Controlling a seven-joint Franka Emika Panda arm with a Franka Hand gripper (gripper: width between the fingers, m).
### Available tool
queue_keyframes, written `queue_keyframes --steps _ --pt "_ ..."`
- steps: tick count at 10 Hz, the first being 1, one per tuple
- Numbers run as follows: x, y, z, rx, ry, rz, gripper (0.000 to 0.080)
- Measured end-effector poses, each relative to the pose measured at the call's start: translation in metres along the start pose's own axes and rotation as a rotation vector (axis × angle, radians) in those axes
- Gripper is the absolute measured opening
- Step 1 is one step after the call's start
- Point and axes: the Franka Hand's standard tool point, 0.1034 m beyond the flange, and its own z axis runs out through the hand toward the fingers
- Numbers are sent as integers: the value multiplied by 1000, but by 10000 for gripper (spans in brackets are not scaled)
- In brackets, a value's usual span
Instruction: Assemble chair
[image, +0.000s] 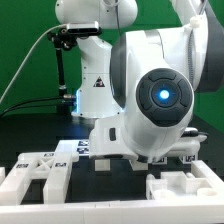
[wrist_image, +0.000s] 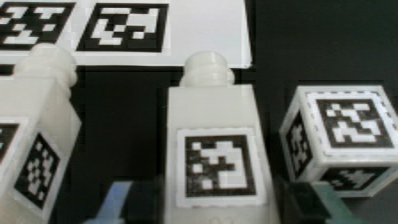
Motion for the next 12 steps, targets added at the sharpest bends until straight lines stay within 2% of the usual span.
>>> queue_keyframes --steps 3,5,6,7,8,11,12 --pt "-1 0 -3 -1 0 -15 285" --pt "-17 -7 -58 2 85 -60 285" --pt "-32 -9 -71 1 68 -64 285" --pt "-32 -12 -83 -1 100 -68 285" --pt "-23 -13 -86 0 189 -69 285" --pt "-20 -15 -97 2 398 -69 287" --pt "-26 -25 -116 -4 436 -91 287"
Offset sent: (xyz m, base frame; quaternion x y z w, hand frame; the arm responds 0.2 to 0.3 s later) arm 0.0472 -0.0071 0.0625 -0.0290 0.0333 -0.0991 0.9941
